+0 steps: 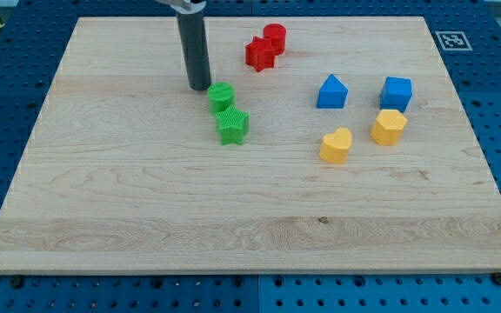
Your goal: Move blue triangle closer to the blue cube
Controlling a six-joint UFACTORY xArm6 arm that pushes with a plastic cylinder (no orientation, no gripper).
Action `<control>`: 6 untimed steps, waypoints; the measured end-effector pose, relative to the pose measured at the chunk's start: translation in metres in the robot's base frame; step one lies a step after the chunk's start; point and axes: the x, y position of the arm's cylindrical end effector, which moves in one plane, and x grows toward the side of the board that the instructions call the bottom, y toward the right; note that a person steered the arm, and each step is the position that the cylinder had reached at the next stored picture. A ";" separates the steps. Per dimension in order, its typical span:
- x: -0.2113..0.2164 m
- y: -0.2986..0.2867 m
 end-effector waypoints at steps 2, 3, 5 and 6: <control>0.054 0.050; 0.027 0.064; 0.005 0.115; 0.005 0.160</control>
